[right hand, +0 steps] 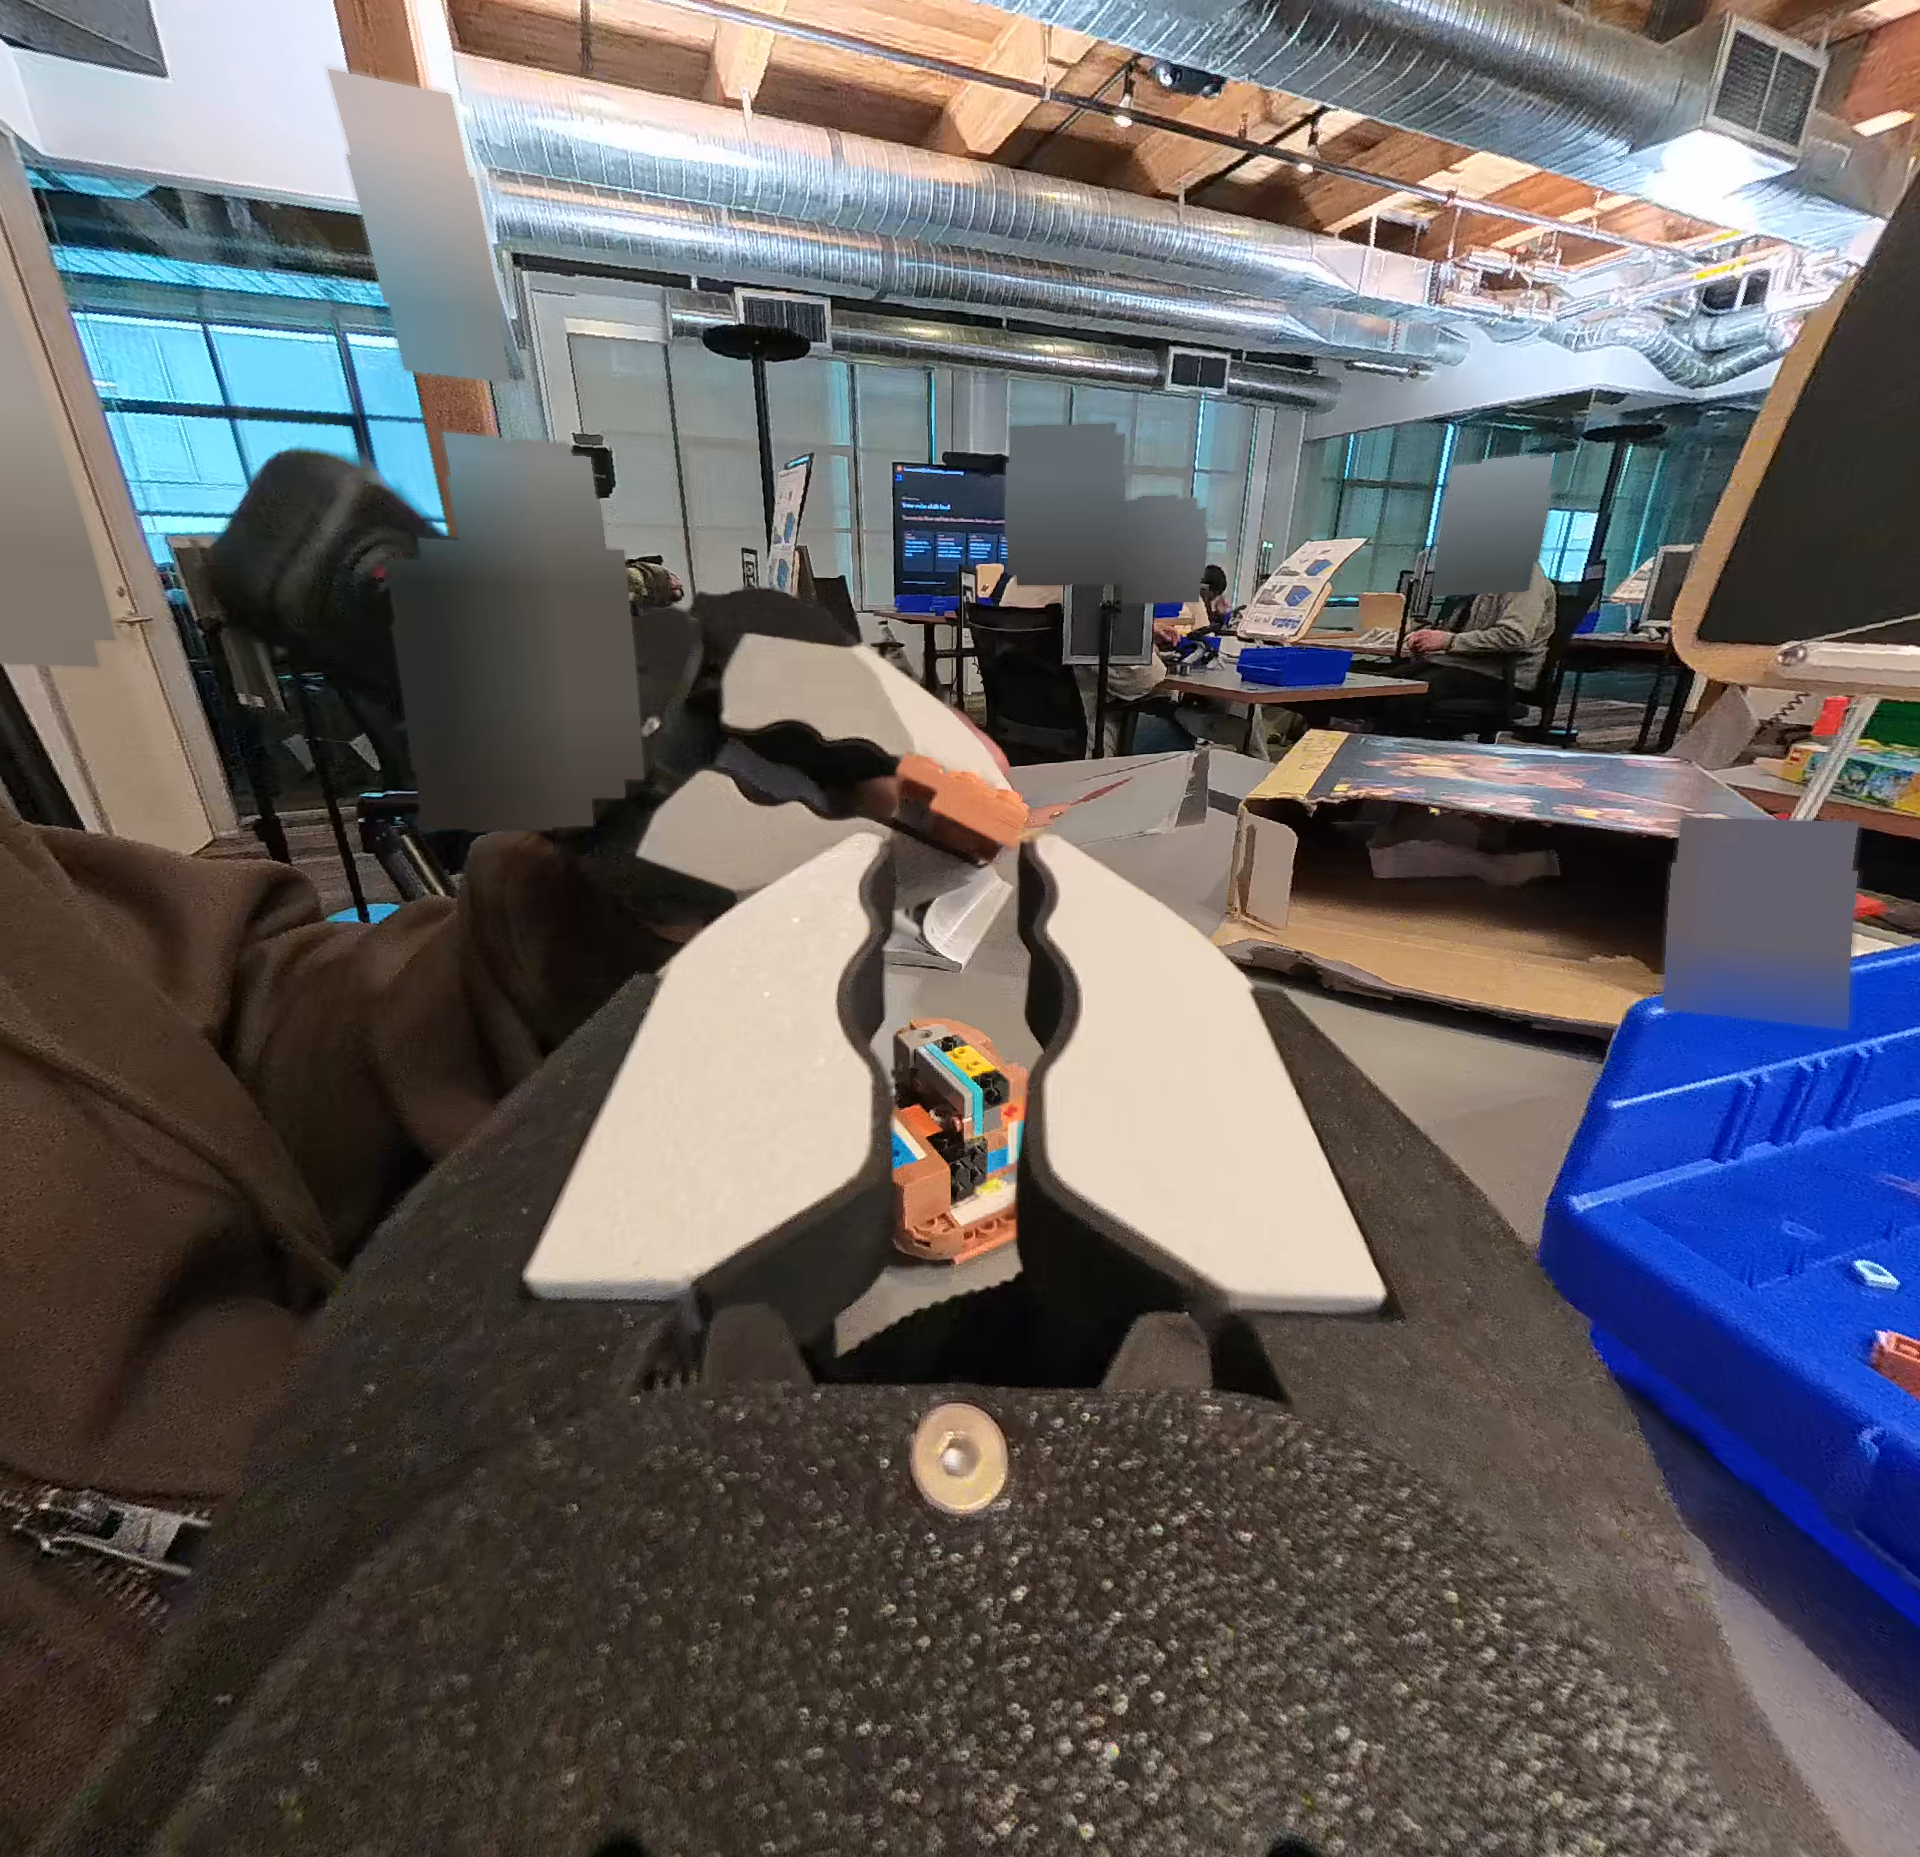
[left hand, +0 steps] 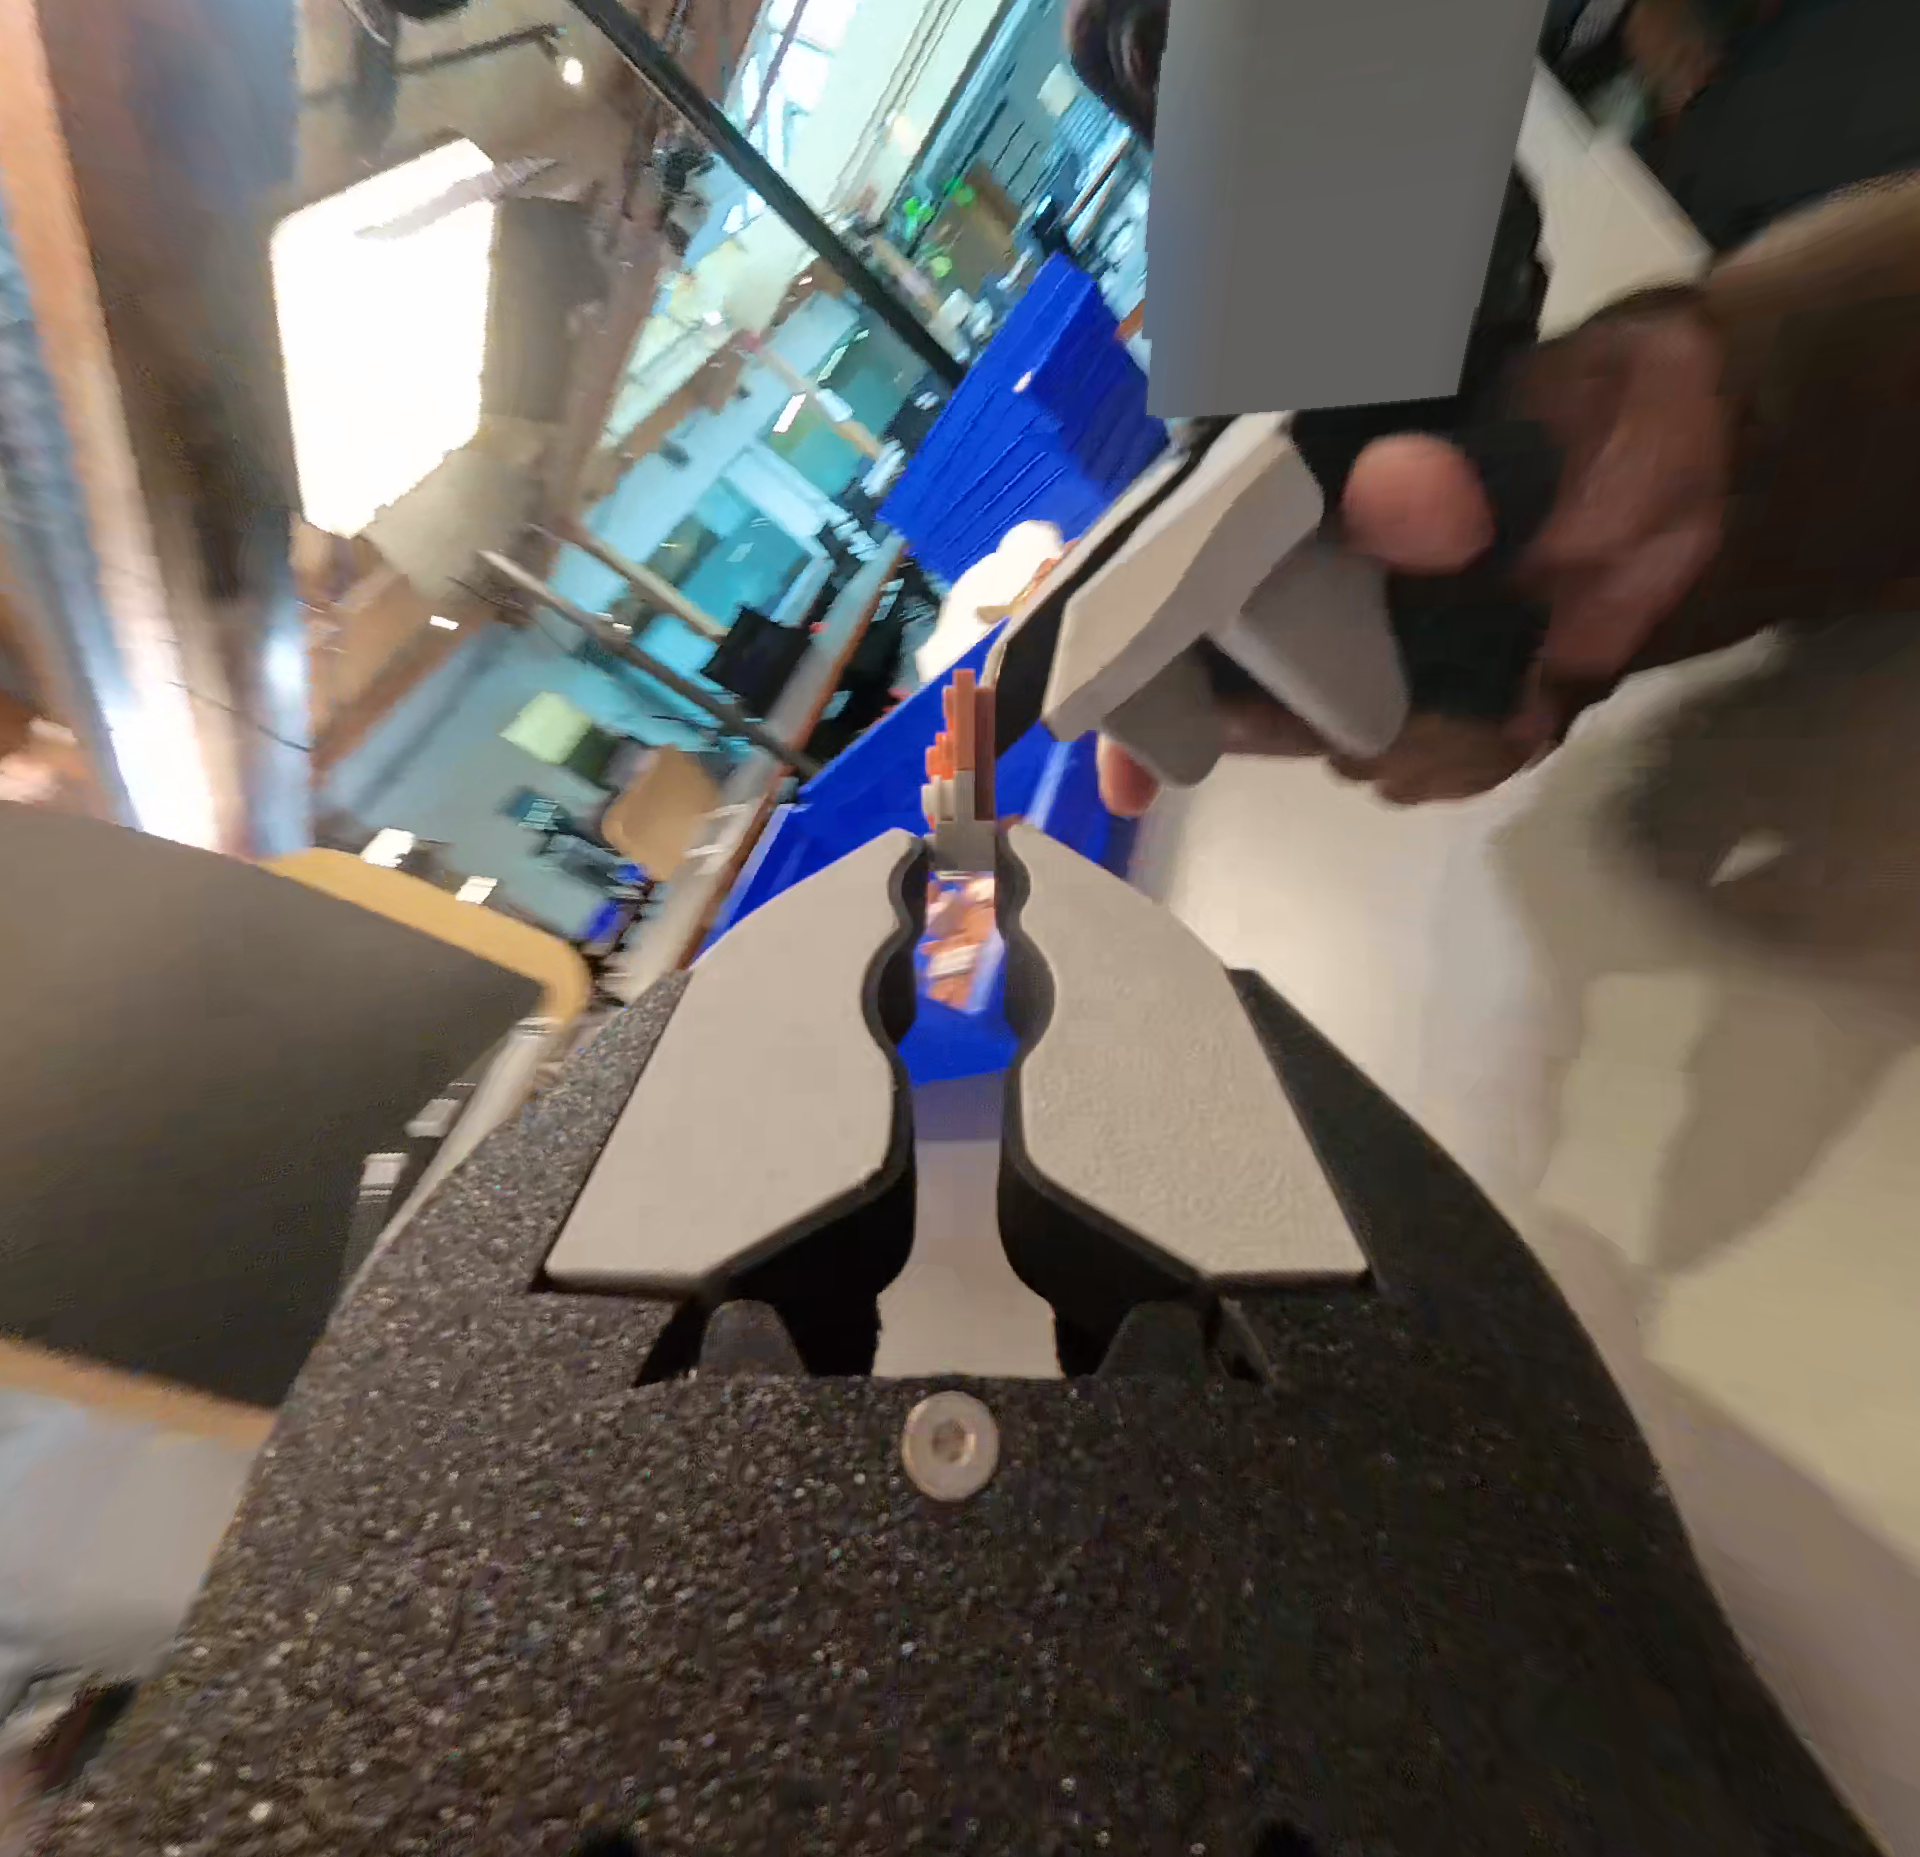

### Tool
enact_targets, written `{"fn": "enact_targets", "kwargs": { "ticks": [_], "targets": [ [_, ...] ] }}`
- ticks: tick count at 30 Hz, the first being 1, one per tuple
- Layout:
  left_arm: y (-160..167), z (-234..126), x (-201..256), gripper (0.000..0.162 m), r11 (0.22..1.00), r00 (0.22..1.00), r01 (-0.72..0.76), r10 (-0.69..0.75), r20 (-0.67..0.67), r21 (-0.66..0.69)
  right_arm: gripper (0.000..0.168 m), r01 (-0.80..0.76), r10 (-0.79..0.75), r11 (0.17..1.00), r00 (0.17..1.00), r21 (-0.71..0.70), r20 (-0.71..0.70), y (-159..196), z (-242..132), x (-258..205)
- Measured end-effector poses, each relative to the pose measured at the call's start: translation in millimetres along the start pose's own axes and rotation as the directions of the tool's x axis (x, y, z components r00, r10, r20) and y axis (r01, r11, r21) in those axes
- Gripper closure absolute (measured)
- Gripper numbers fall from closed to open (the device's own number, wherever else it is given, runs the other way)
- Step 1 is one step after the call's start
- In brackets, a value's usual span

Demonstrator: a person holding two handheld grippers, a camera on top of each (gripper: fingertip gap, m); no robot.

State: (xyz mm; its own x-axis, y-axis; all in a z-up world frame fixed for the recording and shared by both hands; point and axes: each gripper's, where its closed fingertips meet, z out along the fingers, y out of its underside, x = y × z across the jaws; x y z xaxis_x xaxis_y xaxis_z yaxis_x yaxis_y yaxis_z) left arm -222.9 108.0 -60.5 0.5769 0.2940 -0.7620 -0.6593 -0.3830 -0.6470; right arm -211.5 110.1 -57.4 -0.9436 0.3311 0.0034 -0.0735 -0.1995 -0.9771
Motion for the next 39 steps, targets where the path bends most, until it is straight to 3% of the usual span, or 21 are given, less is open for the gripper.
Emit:
{"fn": "enact_targets", "kwargs": {
  "ticks": [2, 6, 16, 24, 30, 39],
  "targets": [
    [4.2, 1.1, -1.5, 0.15, 0.982, 0.98, -0.182, 0.185, 0.07, -0.054, 0.141, -0.031, 0.03, 0.999, 0.999, -0.021, -0.009, 3.7, -0.5, 3.9],
    [14.6, 6.8, 3.5, 0.15, 0.875, 0.874, -0.452, 0.473, 0.108, -0.174, 0.128, -0.15, 0.15, 0.986, 0.989, -0.072, 0.005, 14.1, 2.8, 7.2],
    [3.9, 4.5, 4.4, 0.151, 0.761, 0.741, -0.62, 0.648, 0.176, -0.189, 0.135, -0.334, 0.34, 0.94, 0.937, -0.076, 0.085, 16.5, 2.5, 3.3],
    [11.5, 8.1, 8.3, 0.15, 0.632, 0.618, -0.728, 0.773, 0.143, -0.267, 0.149, -0.624, 0.63, 0.776, 0.763, -0.087, 0.143, 21.0, -2.2, 8.8],
    [22.7, 6.9, 17.1, 0.15, 0.622, 0.623, -0.74, 0.777, 0.086, -0.257, 0.149, -0.633, 0.65, 0.758, 0.755, -0.16, 0.089, 37.2, -2.1, 9.5],
    [46.1, 11.2, 30.8, 0.149, 0.711, 0.742, -0.657, 0.668, -0.052, -0.249, 0.149, -0.552, 0.569, 0.785, 0.822, -0.28, -0.027, 61.0, -4.5, 17.7]
  ]
}}
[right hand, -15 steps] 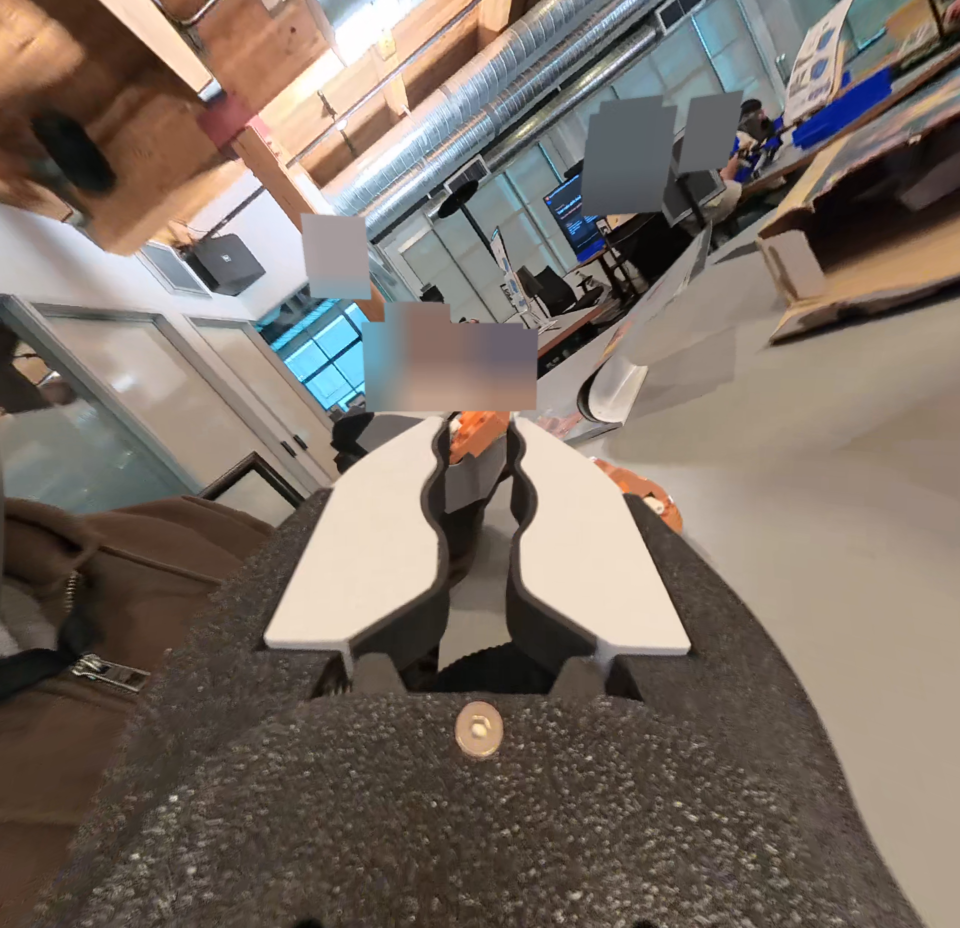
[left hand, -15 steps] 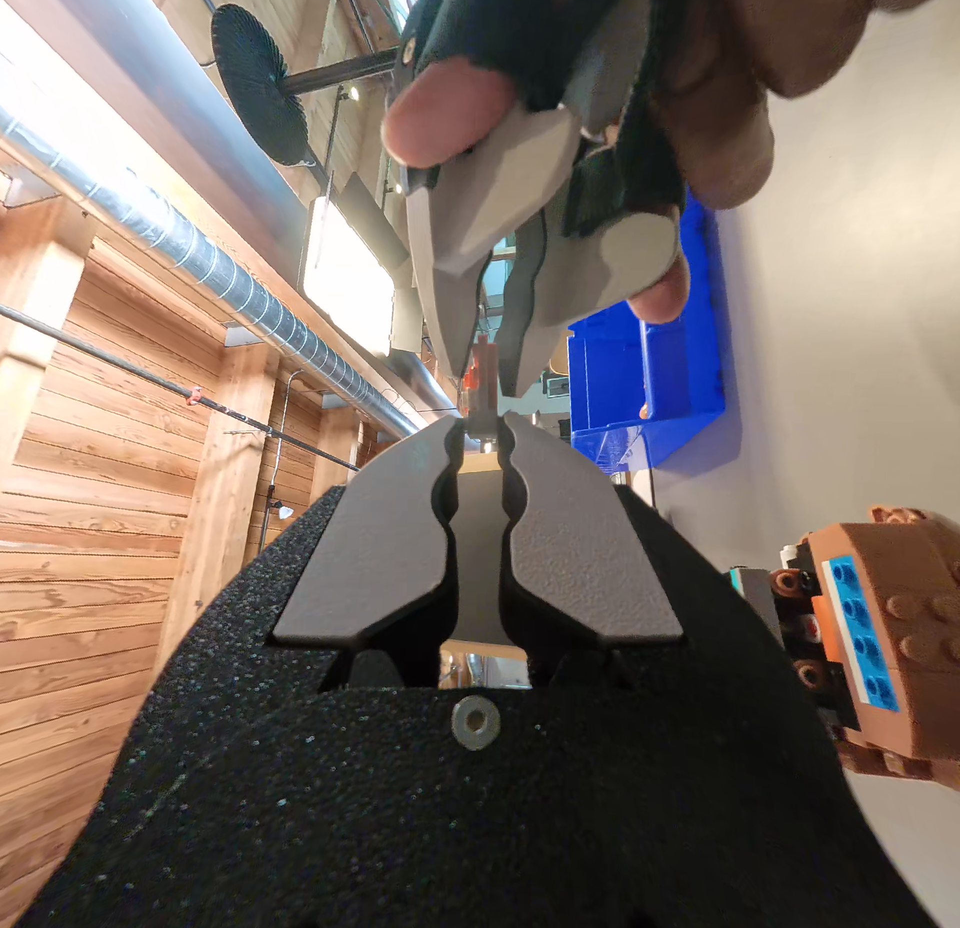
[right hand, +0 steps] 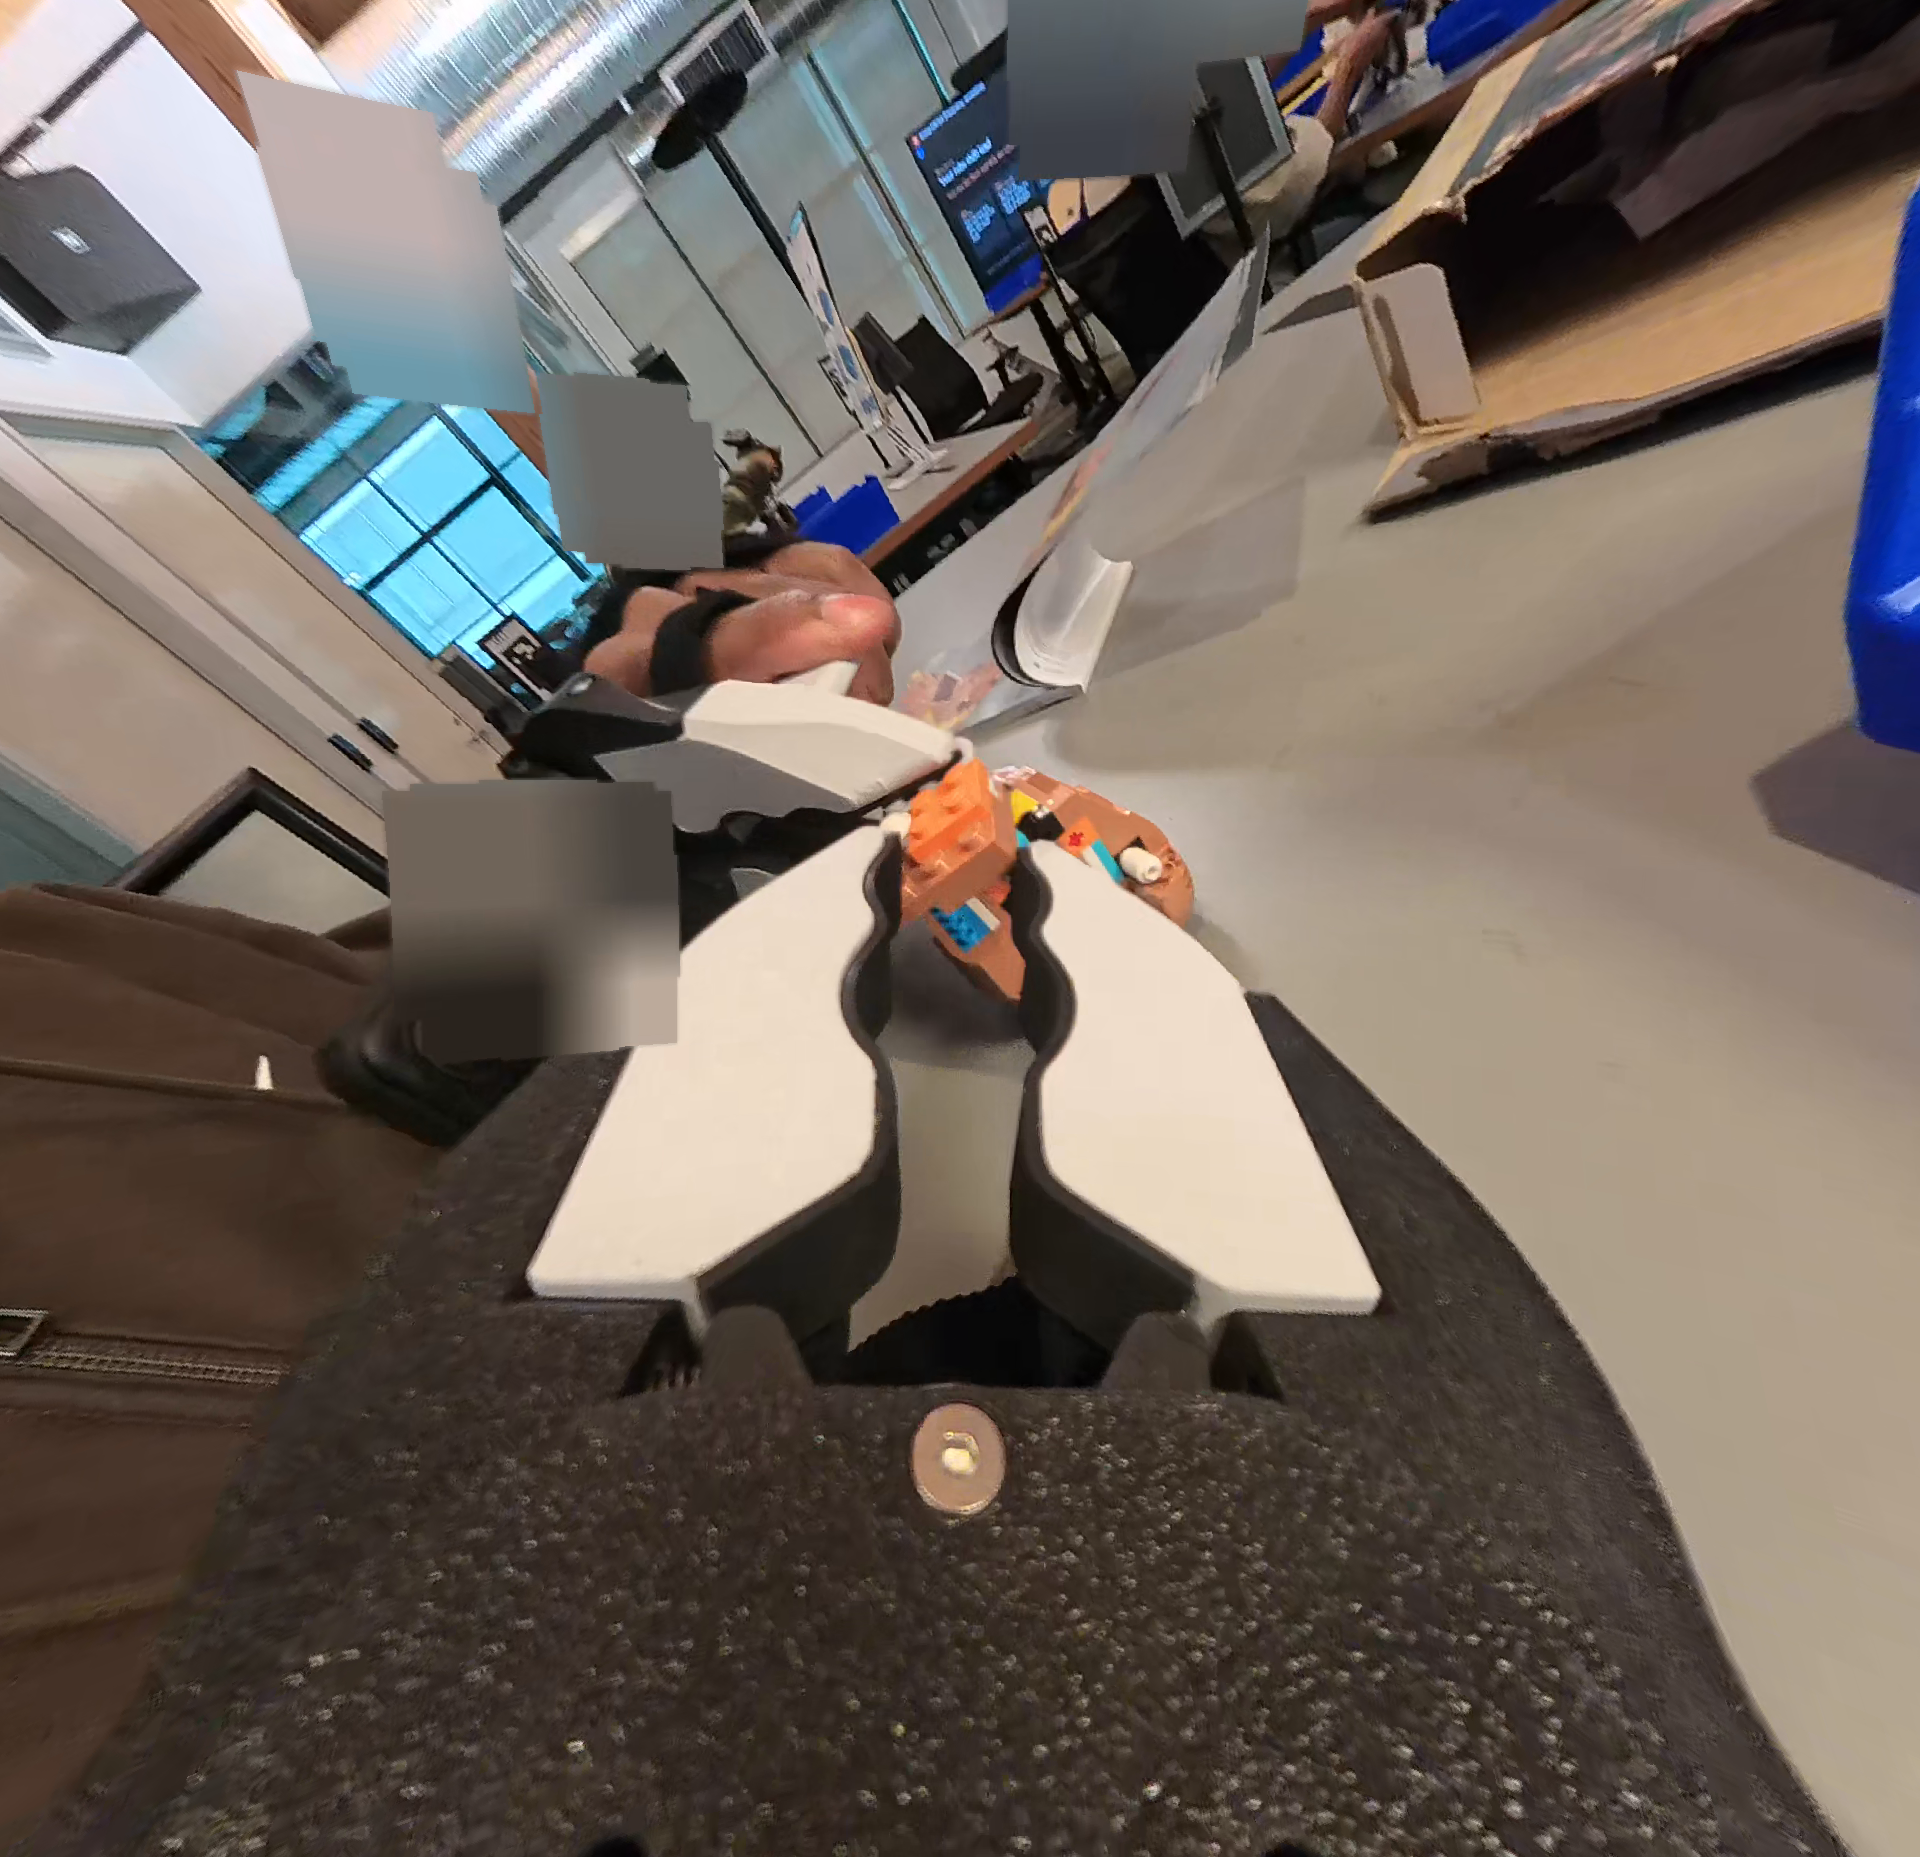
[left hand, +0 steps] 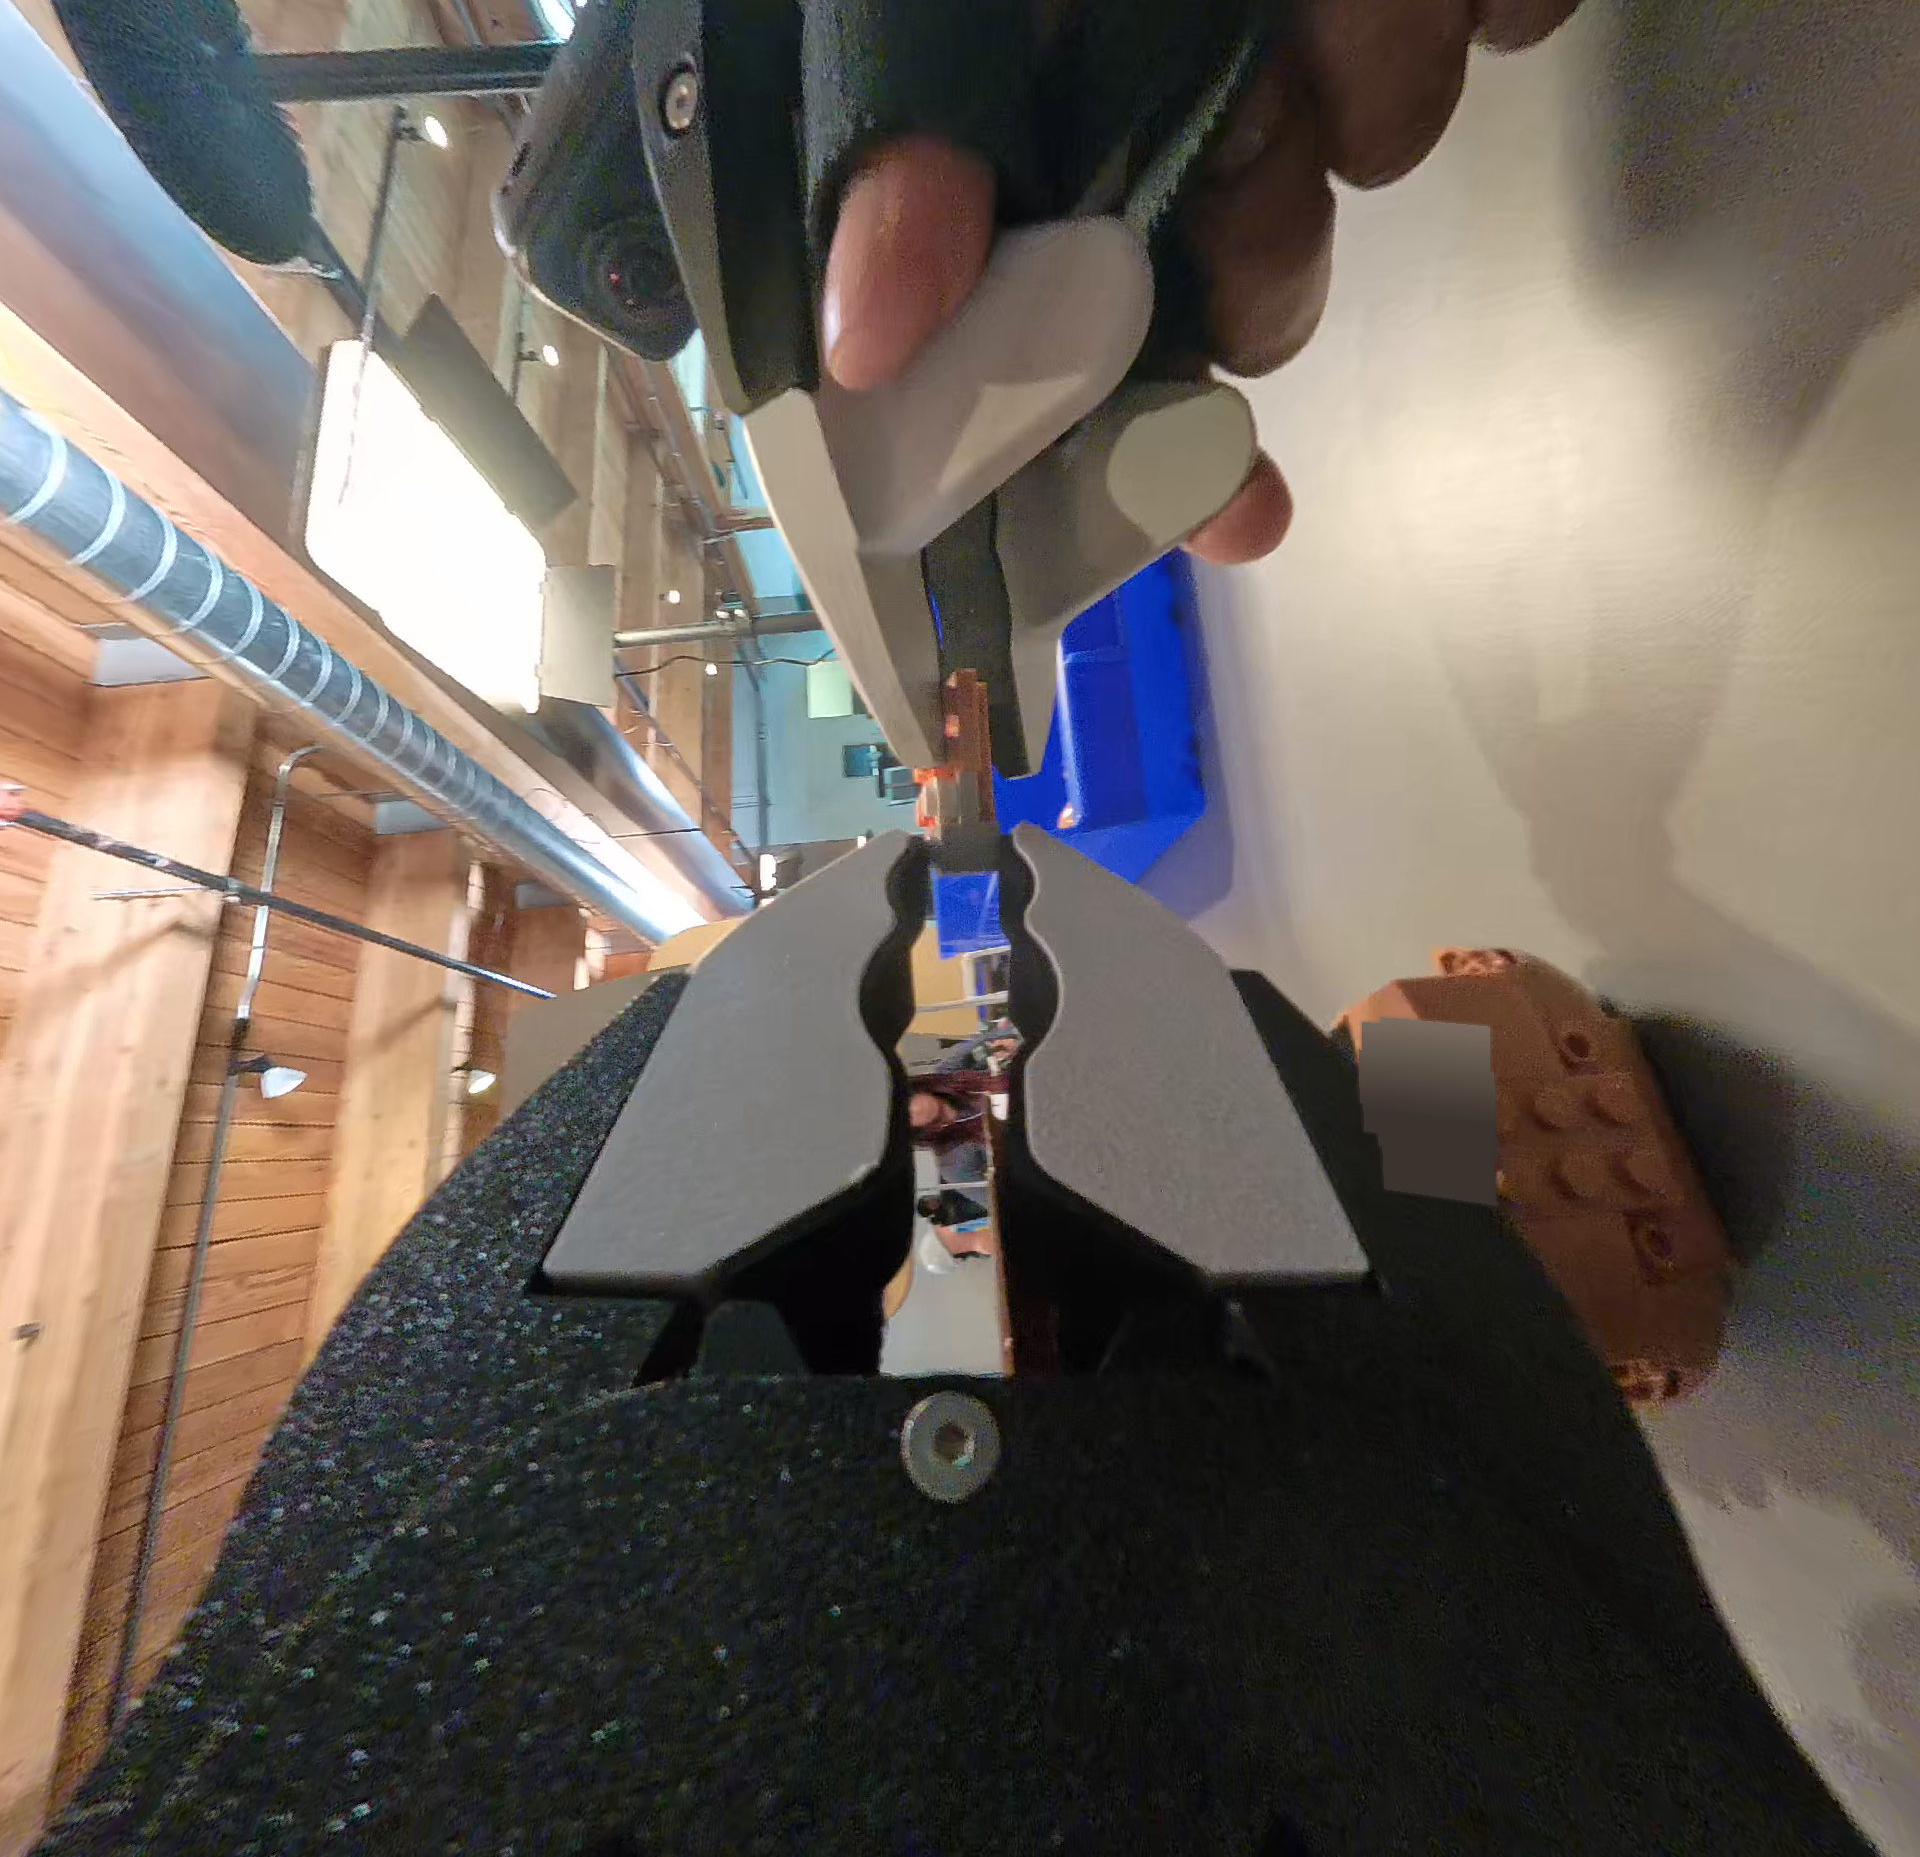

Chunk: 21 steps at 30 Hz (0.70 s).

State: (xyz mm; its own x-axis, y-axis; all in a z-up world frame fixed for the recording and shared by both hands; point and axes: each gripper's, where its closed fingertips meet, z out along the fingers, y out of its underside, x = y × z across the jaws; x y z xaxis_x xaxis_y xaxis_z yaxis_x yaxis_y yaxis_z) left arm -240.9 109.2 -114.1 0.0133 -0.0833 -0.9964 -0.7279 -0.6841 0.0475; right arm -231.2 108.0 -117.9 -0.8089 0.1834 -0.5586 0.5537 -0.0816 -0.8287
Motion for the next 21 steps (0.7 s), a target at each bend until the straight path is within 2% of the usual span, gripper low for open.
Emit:
{"fn": "enact_targets", "kwargs": {
  "ticks": [12, 21],
  "targets": [
    [5.0, 7.3, 27.3, 0.146, 0.999, 0.984, 0.039, -0.041, -0.175, -0.017, 0.149, 0.098, -0.117, 0.983, 0.986, -0.155, -0.119, 14.2, 0.6, 19.9],
    [5.3, 8.8, 29.2, 0.146, 0.997, 0.974, 0.071, -0.079, -0.211, -0.042, 0.149, 0.13, -0.152, 0.977, 0.98, -0.169, -0.126, 14.5, -0.4, 21.5]
  ]
}}
